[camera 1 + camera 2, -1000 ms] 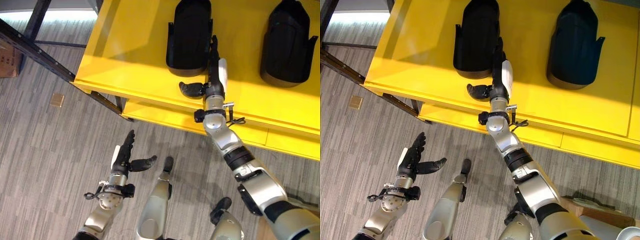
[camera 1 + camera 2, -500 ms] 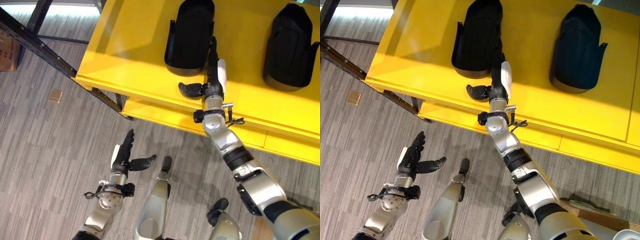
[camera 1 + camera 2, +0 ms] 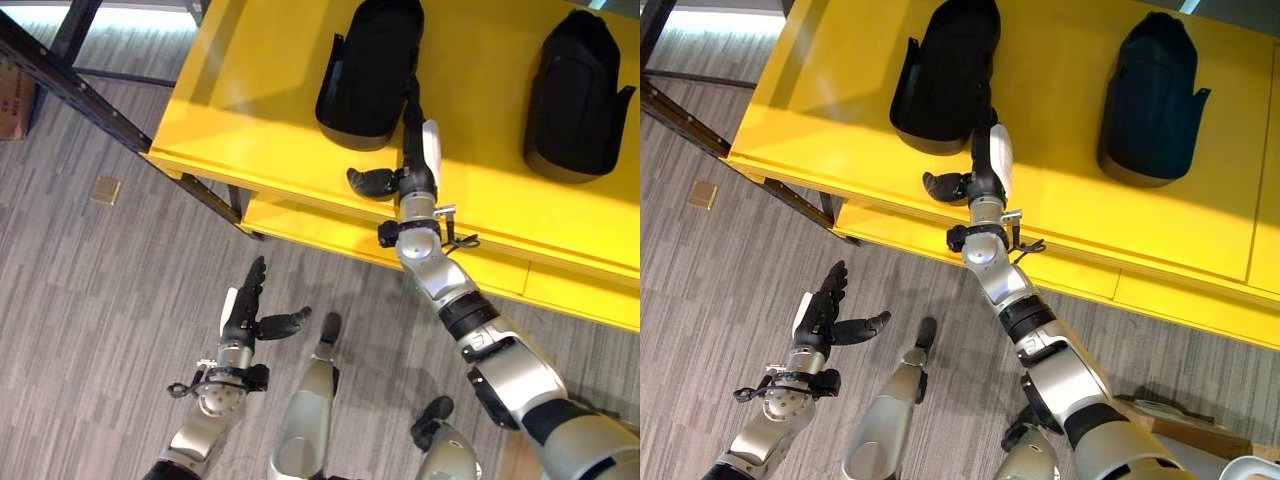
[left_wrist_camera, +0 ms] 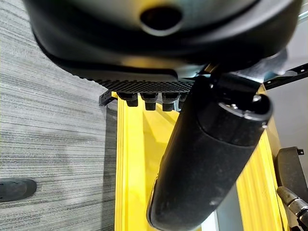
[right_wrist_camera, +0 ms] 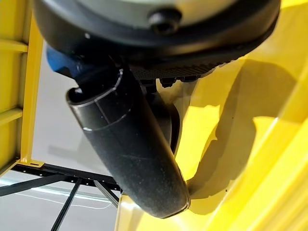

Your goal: Move parts from the plastic box to the shelf.

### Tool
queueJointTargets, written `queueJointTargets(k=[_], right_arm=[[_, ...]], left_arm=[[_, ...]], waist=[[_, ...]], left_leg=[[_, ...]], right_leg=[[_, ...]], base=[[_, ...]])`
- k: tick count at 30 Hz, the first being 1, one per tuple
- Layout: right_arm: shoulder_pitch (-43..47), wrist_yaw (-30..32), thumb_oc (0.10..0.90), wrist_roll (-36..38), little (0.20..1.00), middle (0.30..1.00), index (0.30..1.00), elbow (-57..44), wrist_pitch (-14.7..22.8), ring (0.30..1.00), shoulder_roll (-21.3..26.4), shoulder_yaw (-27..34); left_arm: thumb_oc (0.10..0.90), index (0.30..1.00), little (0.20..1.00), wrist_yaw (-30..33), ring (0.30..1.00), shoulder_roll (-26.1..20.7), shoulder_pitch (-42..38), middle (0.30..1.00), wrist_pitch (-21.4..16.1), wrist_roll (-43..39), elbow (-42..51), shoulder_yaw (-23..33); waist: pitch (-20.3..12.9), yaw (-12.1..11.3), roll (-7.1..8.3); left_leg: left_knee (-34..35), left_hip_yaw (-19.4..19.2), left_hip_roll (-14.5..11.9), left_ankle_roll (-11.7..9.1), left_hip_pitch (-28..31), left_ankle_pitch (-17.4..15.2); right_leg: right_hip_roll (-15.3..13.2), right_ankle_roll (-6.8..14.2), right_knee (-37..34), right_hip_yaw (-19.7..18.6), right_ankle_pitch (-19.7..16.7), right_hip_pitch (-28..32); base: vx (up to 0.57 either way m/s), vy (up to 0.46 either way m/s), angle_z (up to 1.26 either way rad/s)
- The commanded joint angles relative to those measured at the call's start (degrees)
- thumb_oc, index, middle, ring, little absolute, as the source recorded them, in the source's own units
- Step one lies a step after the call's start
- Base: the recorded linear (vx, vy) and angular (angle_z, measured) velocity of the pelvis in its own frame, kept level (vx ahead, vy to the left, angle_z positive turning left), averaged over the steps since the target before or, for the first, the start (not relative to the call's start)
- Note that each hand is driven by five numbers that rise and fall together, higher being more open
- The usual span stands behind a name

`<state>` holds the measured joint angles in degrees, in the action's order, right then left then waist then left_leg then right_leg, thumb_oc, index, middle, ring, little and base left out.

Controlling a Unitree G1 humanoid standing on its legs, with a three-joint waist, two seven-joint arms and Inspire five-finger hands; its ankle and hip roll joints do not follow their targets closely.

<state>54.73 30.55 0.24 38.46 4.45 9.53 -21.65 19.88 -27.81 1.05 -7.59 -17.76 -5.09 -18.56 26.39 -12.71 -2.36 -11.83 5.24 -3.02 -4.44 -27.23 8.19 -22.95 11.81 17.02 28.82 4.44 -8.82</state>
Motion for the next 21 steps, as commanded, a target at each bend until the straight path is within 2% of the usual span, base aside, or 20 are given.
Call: queueJointTargets(k=[1, 2, 12, 21], right_arm=[[4.39, -0.93, 0.900, 0.08, 1.000, 1.000, 1.000, -4.49, 2.34, 1.000, -3.14, -1.30], [3.90, 0.04, 0.900, -0.61, 1.000, 1.000, 1.000, -6.36, 2.41, 1.000, -2.46, -0.80], [-0.81, 6.55, 0.900, -8.33, 1.000, 1.000, 1.000, -21.12, 1.97, 1.000, 1.59, 4.17], [-3.98, 5.62, 0.900, -10.48, 1.000, 1.000, 1.000, -29.23, 3.06, 1.000, 1.56, 3.58]], left_arm=[[0.900, 1.000, 1.000, 2.23, 1.000, -0.64, -1.45, 1.000, -5.09, -0.26, 5.30, 3.03], [0.900, 1.000, 1.000, 2.38, 1.000, -0.67, -1.45, 1.000, -4.93, -0.14, 5.36, 3.12], [0.900, 1.000, 1.000, 3.06, 1.000, -0.33, -1.12, 1.000, -4.31, 1.14, 5.74, 2.99], [0.900, 1.000, 1.000, 2.34, 1.000, -0.56, -0.03, 1.000, -3.90, 2.24, 5.98, 3.21]], waist=[[2.13, -1.54, 1.47], [2.27, -1.38, 1.36], [1.40, 0.41, 1.26], [-0.79, 1.81, 1.03]], left_leg=[[-0.24, -0.92, -0.81, 0.55, 2.30, -5.06], [-0.12, -1.26, -0.73, 0.97, 1.79, -3.69], [0.20, -1.76, -1.68, 0.85, 2.73, -3.47], [1.91, -2.63, -3.33, 0.37, 5.16, -2.48]], right_leg=[[-0.17, -1.41, -0.31, -2.08, -4.75, -1.12], [-0.31, -2.05, -0.74, -1.52, -5.88, -1.50], [0.21, -2.31, -0.94, -2.38, -5.30, -1.44], [1.37, -2.59, -1.92, -3.51, -4.82, -0.80]], base=[[0.00, 0.000, 0.00], [0.00, 0.000, 0.00], [-0.01, 0.004, 0.00], [-0.01, -0.010, -0.14]])
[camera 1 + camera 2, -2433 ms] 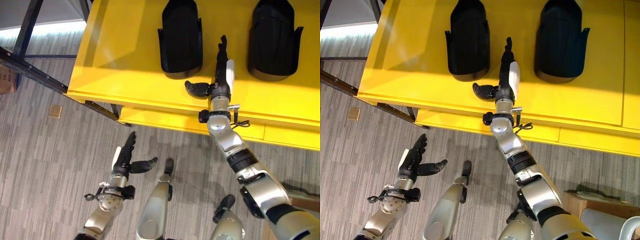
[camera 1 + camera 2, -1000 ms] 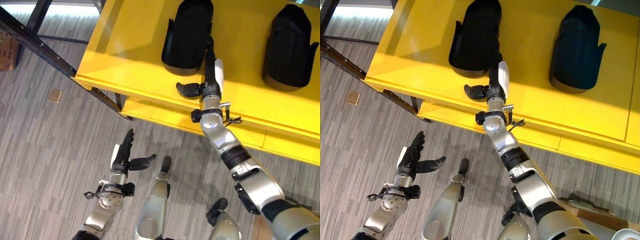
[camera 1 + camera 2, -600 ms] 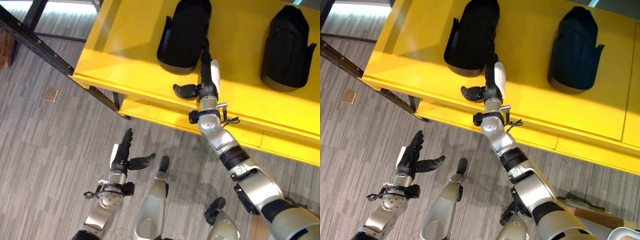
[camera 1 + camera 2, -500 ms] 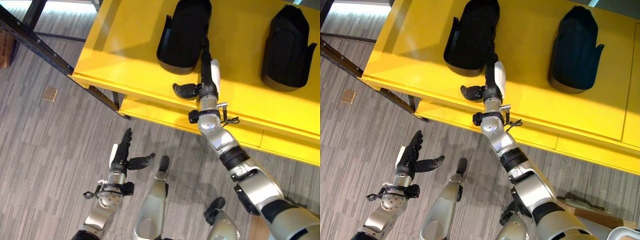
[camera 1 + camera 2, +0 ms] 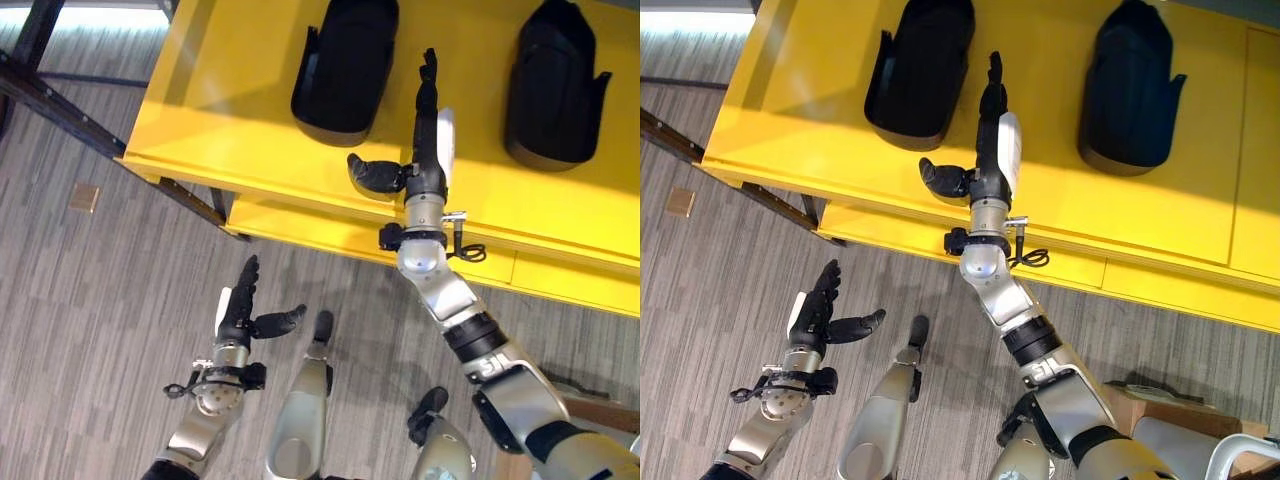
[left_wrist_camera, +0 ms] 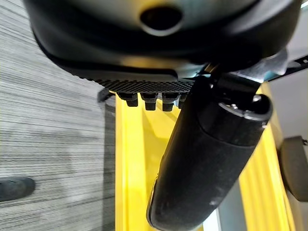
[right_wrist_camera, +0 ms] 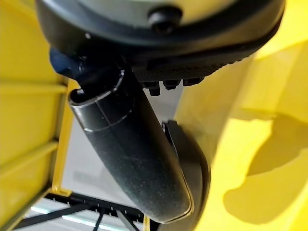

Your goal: Move parts from the plastic box to the shelf.

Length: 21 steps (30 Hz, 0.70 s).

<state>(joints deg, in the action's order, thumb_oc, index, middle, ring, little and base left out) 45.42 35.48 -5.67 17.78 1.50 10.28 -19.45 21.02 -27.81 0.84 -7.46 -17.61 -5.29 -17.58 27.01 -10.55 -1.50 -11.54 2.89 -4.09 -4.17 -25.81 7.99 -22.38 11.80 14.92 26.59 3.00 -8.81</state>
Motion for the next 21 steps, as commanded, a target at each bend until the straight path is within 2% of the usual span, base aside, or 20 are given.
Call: queueJointTargets(k=[1, 6, 10, 11, 12, 13, 18, 21], right_arm=[[5.33, 0.69, 0.900, -4.57, 1.000, 1.000, 1.000, -8.55, 6.01, 1.000, 0.81, 1.37], [3.50, -1.52, 0.900, -3.91, 1.000, 1.000, 1.000, -11.71, 7.44, 1.000, 1.08, -0.16], [0.78, -5.32, 0.900, 0.32, 1.000, 1.000, 1.000, -14.73, 10.17, 1.000, 1.28, -2.16], [0.77, -5.32, 0.900, 0.32, 1.000, 1.000, 1.000, -14.73, 10.17, 1.000, 1.28, -2.16], [-0.98, -7.88, 0.900, 4.00, 1.000, 1.000, 1.000, -16.62, 11.69, 1.000, 2.13, -3.16], [-1.02, -7.90, 0.900, 4.02, 1.000, 1.000, 1.000, -16.65, 11.68, 1.000, 2.15, -3.18], [-2.41, -11.32, 0.900, 7.79, 1.000, 1.000, 1.000, -18.76, 13.46, 1.000, 4.44, -4.65], [-3.22, -12.96, 0.900, 9.29, 1.000, 1.000, 1.000, -19.68, 14.00, 1.000, 5.81, -5.48]], left_arm=[[0.900, 1.000, 1.000, 1.20, 1.000, -0.56, 0.19, 1.000, -4.03, 2.09, 6.18, 2.23], [0.900, 1.000, 1.000, 0.77, 1.000, -0.48, 1.44, 1.000, -4.13, 2.24, 6.10, 3.11], [0.900, 1.000, 1.000, -0.11, 1.000, -0.16, 2.75, 1.000, -4.08, 2.47, 5.47, 3.91], [0.900, 1.000, 1.000, -0.11, 1.000, -0.16, 2.75, 1.000, -4.08, 2.47, 5.47, 3.91], [0.900, 1.000, 1.000, -0.78, 1.000, 0.50, 3.59, 1.000, -4.08, 1.97, 4.71, 4.26], [0.900, 1.000, 1.000, -0.79, 1.000, 0.53, 3.62, 1.000, -4.09, 1.97, 4.71, 4.26], [0.900, 1.000, 1.000, -1.77, 1.000, 1.53, 4.94, 1.000, -4.34, 1.60, 2.79, 5.00], [0.900, 1.000, 1.000, -2.43, 1.000, 2.13, 5.84, 1.000, -4.49, 1.49, 1.61, 5.45]], waist=[[-1.41, -0.36, 0.17], [-3.07, 0.60, 0.42], [-5.36, 1.88, 0.83], [-5.35, 1.86, 0.83], [-6.81, 2.86, 0.88], [-6.82, 2.82, 0.84], [-9.72, 4.46, 0.74], [-11.28, 5.30, 0.54]], left_leg=[[1.63, -0.29, -2.27, 0.10, 3.76, -2.27], [3.81, -0.91, -4.07, -0.47, 6.04, -0.92], [7.65, -2.19, -6.79, -1.63, 9.08, 1.67], [7.68, -2.20, -6.81, -1.64, 9.12, 1.69], [10.52, -3.36, -8.69, -2.76, 11.20, 3.92], [10.69, -3.42, -8.75, -2.79, 11.32, 4.02], [15.47, -5.80, -12.82, -4.05, 14.61, 8.21], [15.97, -6.60, -14.99, -5.07, 15.92, 10.46]], right_leg=[[0.81, -2.59, 0.18, -1.28, -3.38, -0.80], [2.23, -2.89, -0.90, -2.22, -2.95, -0.19], [4.80, -3.48, -2.53, -3.36, -2.42, 0.76], [4.81, -3.48, -2.54, -3.37, -2.43, 0.77], [6.75, -3.97, -3.61, -3.82, -1.88, 1.42], [6.82, -4.00, -3.64, -3.85, -1.90, 1.45], [11.15, -5.13, -5.25, -6.76, -1.57, 0.91], [13.39, -5.80, -6.00, -8.71, -1.17, 1.00]], base=[[0.00, -0.029, -0.17], [0.00, -0.030, -0.17], [0.01, -0.057, -0.21], [0.01, -0.107, -0.31], [0.00, -0.084, -0.33], [0.00, -0.111, -0.32], [-0.01, -0.095, -0.36], [0.01, -0.122, -0.56]])
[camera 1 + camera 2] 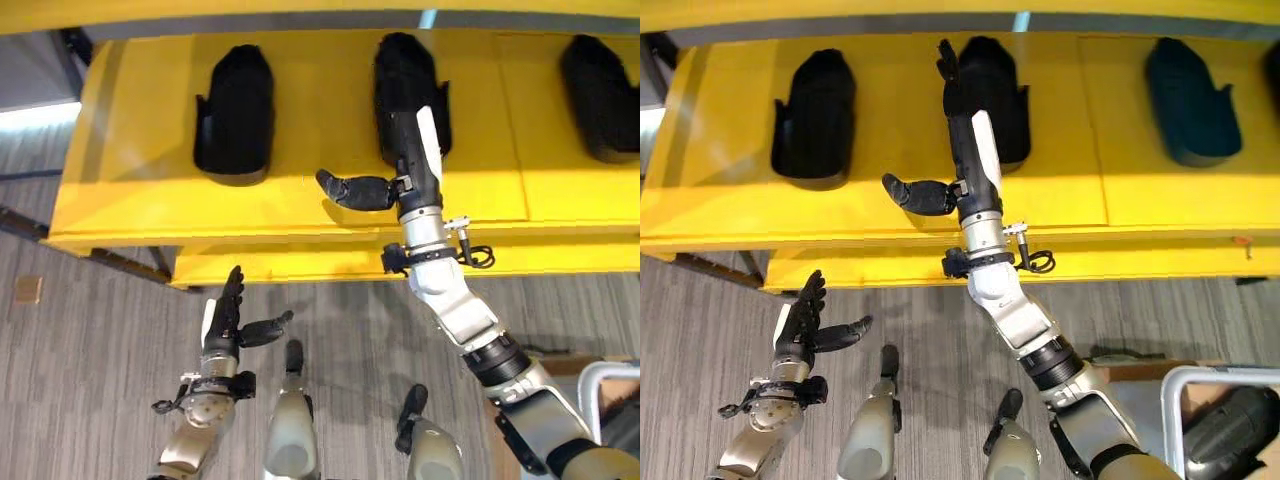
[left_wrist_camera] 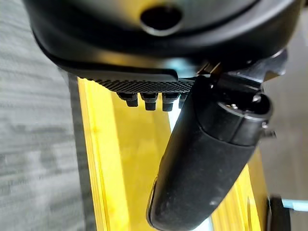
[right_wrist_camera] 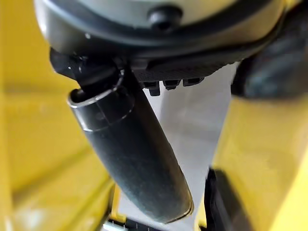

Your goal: Move parts from the plastic box to the shelf.

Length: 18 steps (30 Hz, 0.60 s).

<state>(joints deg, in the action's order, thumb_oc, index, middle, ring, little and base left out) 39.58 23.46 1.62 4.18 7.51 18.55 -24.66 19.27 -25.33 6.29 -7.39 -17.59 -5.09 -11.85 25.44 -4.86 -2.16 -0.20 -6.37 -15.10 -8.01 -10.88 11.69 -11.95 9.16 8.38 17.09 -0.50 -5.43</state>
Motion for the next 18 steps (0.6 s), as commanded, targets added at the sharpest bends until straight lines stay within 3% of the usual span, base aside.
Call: queueJointTargets(k=[1, 5, 8, 10, 11, 12, 15, 16, 17, 18], right_arm=[[1.88, -1.78, 0.900, 2.57, 1.000, 1.000, 1.000, -6.54, 8.04, 1.000, -1.75, -0.38], [0.27, -4.00, 0.900, 6.31, 1.000, 1.000, 1.000, -7.19, 8.75, 1.000, 0.02, -0.79], [-1.24, -6.05, 0.900, 10.20, 1.000, 1.000, 1.000, -7.03, 8.94, 1.000, 0.99, -1.69], [-1.85, -6.58, 0.900, 11.24, 1.000, 1.000, 1.000, -7.06, 9.05, 1.000, 1.20, -1.62], [-3.64, -7.60, 0.900, 12.67, 1.000, 1.000, 1.000, -7.15, 9.40, 1.000, 0.86, -1.64], [-6.57, -8.50, 0.900, 12.80, 1.000, 1.000, 1.000, -7.90, 9.34, 1.000, 0.85, -0.55], [-10.17, -9.37, 0.900, 11.85, 1.000, 1.000, 1.000, -9.25, 9.16, 1.000, 1.14, 0.26], [-10.27, -9.37, 0.900, 11.83, 1.000, 1.000, 1.000, -9.32, 9.13, 1.000, 1.15, 0.28], [-11.63, -9.09, 0.900, 10.51, 1.000, 1.000, 1.000, -9.14, 9.17, 1.000, 0.86, 0.59], [-11.51, -9.22, 0.900, 9.96, 1.000, 1.000, 1.000, -9.16, 9.18, 1.000, 0.55, 0.39]], left_arm=[[0.900, 1.000, 1.000, -0.96, 1.000, 0.12, 0.66, 1.000, -4.59, 1.38, 1.24, -0.10], [0.900, 1.000, 1.000, -1.44, 1.000, 1.42, 0.96, 1.000, -4.98, 0.95, 0.82, 0.68], [0.900, 1.000, 1.000, -1.61, 1.000, 2.27, 1.26, 1.000, -5.22, 0.47, 0.98, 1.69], [0.900, 1.000, 1.000, -1.78, 1.000, 2.39, 1.41, 1.000, -5.14, 0.34, 1.11, 2.05], [0.900, 1.000, 1.000, -1.66, 1.000, 2.87, 2.32, 1.000, -5.22, 0.18, 1.45, 2.77], [0.900, 1.000, 1.000, -2.53, 1.000, 3.05, 3.05, 1.000, -5.13, 0.78, 1.48, 2.97], [0.900, 1.000, 1.000, -3.21, 1.000, 3.02, 3.86, 1.000, -4.98, 0.80, 1.45, 2.55], [0.900, 1.000, 1.000, -3.21, 1.000, 3.01, 3.89, 1.000, -5.00, 0.81, 1.44, 2.51], [0.900, 1.000, 1.000, -3.34, 1.000, 3.10, 4.08, 1.000, -4.91, 0.81, 1.58, 2.34], [0.900, 1.000, 1.000, -3.29, 1.000, 3.09, 4.09, 1.000, -4.98, 0.93, 1.71, 2.39]], waist=[[-10.41, -0.09, 1.00], [-11.89, 0.03, 0.72], [-12.27, -1.01, 1.46], [-12.68, -1.06, 1.68], [-12.76, -1.99, 2.50], [-13.04, -1.63, 2.99], [-13.50, -1.28, 3.25], [-13.50, -1.34, 3.28], [-13.52, -1.58, 3.09], [-13.36, -1.99, 3.08]], left_leg=[[4.80, 2.22, -4.64, -1.58, 1.17, 7.73], [4.44, 4.85, -5.19, -2.68, 2.25, 11.67], [3.51, 13.02, -1.77, -2.00, 2.21, 11.76], [2.87, 15.26, -0.51, -1.60, 1.44, 11.00], [-0.28, 22.16, 4.43, 0.14, 0.51, 7.36], [-1.69, 23.07, 10.18, 2.14, 0.10, 1.76], [-2.71, 22.14, 15.39, 4.52, 0.83, -3.40], [-2.89, 22.07, 15.46, 4.59, 0.84, -3.55], [-3.36, 23.44, 19.93, 6.07, 0.72, -5.01], [-4.30, 25.05, 22.05, 6.43, 0.24, -5.50]], right_leg=[[3.98, -3.55, -0.19, 0.11, 2.12, -2.29], [6.31, -4.44, -2.71, -2.07, 1.74, -1.29], [7.01, -4.91, -4.97, -4.36, 1.42, -0.25], [7.42, -5.10, -6.10, -5.15, 0.87, 0.01], [8.16, -5.57, -7.78, -8.40, -0.11, 0.46], [8.73, -6.07, -9.09, -9.75, -0.96, 1.01], [8.74, -6.01, -10.02, -10.39, -1.48, 2.00], [8.69, -5.97, -10.05, -10.44, -1.44, 2.08], [9.29, -5.90, -10.16, -11.43, -1.88, 1.74], [9.70, -5.80, -10.01, -12.58, -2.09, 1.49]], base=[[0.02, -0.130, -0.41], [0.04, -0.111, -0.49], [0.05, -0.086, -0.33], [0.06, -0.103, -0.51], [0.11, -0.236, -0.87], [0.11, -0.192, -0.96], [0.06, -0.039, -0.45], [0.04, 0.022, -0.61], [0.02, 0.036, -0.80], [0.02, 0.045, -0.77]])
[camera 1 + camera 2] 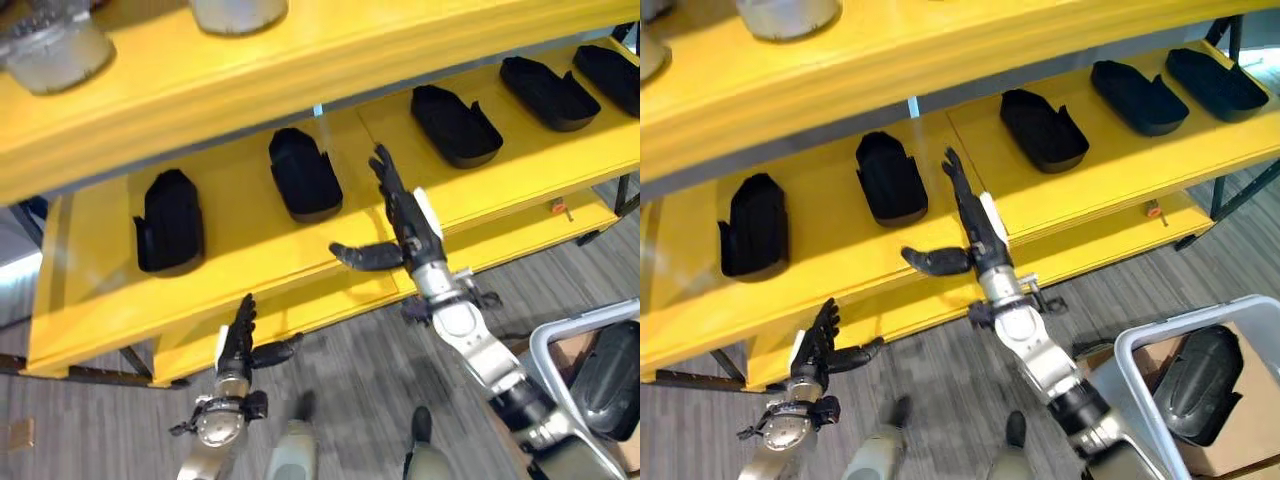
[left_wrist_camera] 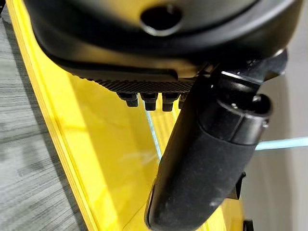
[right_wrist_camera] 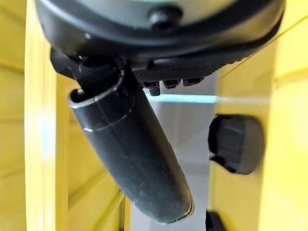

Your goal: Move parts from the plastic box to the shelf.

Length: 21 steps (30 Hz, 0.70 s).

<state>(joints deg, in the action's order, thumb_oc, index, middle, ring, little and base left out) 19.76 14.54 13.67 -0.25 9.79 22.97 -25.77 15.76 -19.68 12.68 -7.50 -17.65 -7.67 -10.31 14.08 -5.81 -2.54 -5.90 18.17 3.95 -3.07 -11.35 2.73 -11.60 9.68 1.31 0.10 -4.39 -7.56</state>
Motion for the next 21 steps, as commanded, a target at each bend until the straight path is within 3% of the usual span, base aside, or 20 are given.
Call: queueJointTargets(k=[1, 6, 10, 18, 19, 20, 21], right_arm=[[8.50, -0.52, 0.900, -2.13, 1.000, 1.000, 1.000, -4.77, 7.06, 1.000, -4.22, 1.38], [6.52, -0.68, 0.900, -2.96, 1.000, 1.000, 1.000, -5.25, 6.27, 1.000, -4.89, 2.47], [5.08, -1.11, 0.900, -3.60, 1.000, 1.000, 1.000, -5.93, 5.44, 1.000, -5.10, 2.72], [5.31, -1.40, 0.900, -3.48, 1.000, 1.000, 1.000, -6.39, 5.05, 1.000, -6.06, 1.60], [6.06, -1.42, 0.900, -3.64, 1.000, 1.000, 1.000, -6.17, 4.92, 1.000, -6.41, 1.17], [7.00, -1.45, 0.900, -3.88, 1.000, 1.000, 1.000, -5.85, 4.80, 1.000, -7.09, 0.69], [7.55, -1.52, 0.900, -4.14, 1.000, 1.000, 1.000, -5.06, 4.69, 1.000, -7.96, 0.12]], left_arm=[[0.900, 1.000, 1.000, 0.29, 1.000, -2.59, -2.16, 1.000, -4.97, 0.85, 4.51, 1.20], [0.900, 1.000, 1.000, 0.00, 1.000, -3.13, -3.52, 1.000, -5.02, 0.97, 4.66, 0.17], [0.900, 1.000, 1.000, 0.18, 1.000, -3.70, -3.40, 1.000, -4.67, 1.19, 4.80, 0.00], [0.900, 1.000, 1.000, 0.42, 1.000, -4.19, -4.40, 1.000, -4.04, 1.43, 4.57, -1.26], [0.900, 1.000, 1.000, 0.53, 1.000, -4.17, -4.34, 1.000, -4.12, 1.19, 4.75, -1.01], [0.900, 1.000, 1.000, 0.65, 1.000, -4.26, -4.30, 1.000, -4.05, 1.08, 5.01, -0.69], [0.900, 1.000, 1.000, 0.84, 1.000, -4.28, -3.95, 1.000, -4.06, 0.88, 5.15, -0.11]], waist=[[-2.10, -1.19, 3.47], [-3.88, 0.06, 2.80], [-4.22, 1.18, 2.26], [-3.83, 4.18, 1.30], [-3.47, 3.74, 1.23], [-2.78, 2.65, 1.16], [-2.13, 1.01, 0.79]], left_leg=[[1.12, 1.31, 3.92, 2.43, 0.97, 2.25], [4.49, -2.23, 2.35, 3.38, 4.26, 2.23], [5.92, -4.64, 2.59, 4.95, 6.07, 1.87], [5.00, -10.34, 2.47, 7.12, 7.80, -1.37], [4.49, -11.44, 2.23, 7.30, 7.61, -1.78], [3.97, -13.12, 1.61, 7.45, 7.39, -2.41], [3.66, -14.97, 0.55, 7.33, 7.41, -3.19]], right_leg=[[9.93, -6.07, -2.76, 2.85, 1.81, 3.32], [10.08, -5.47, -3.31, 0.58, 1.37, 4.36], [9.79, -4.64, -1.89, -1.89, 0.58, 3.78], [10.47, -3.53, 2.10, -8.15, 0.51, 0.55], [10.53, -3.23, 3.50, -7.92, 0.41, -0.60], [9.53, -2.79, 5.19, -4.97, 0.70, -1.94], [6.42, -2.79, 6.42, 2.44, 1.36, -2.38]], base=[[0.02, 0.057, -0.56], [0.05, 0.117, -0.41], [-0.01, 0.134, -0.23], [0.02, 0.100, -0.43], [-0.05, 0.033, -0.66], [-0.06, -0.003, -0.95], [-0.08, -0.063, -1.05]])
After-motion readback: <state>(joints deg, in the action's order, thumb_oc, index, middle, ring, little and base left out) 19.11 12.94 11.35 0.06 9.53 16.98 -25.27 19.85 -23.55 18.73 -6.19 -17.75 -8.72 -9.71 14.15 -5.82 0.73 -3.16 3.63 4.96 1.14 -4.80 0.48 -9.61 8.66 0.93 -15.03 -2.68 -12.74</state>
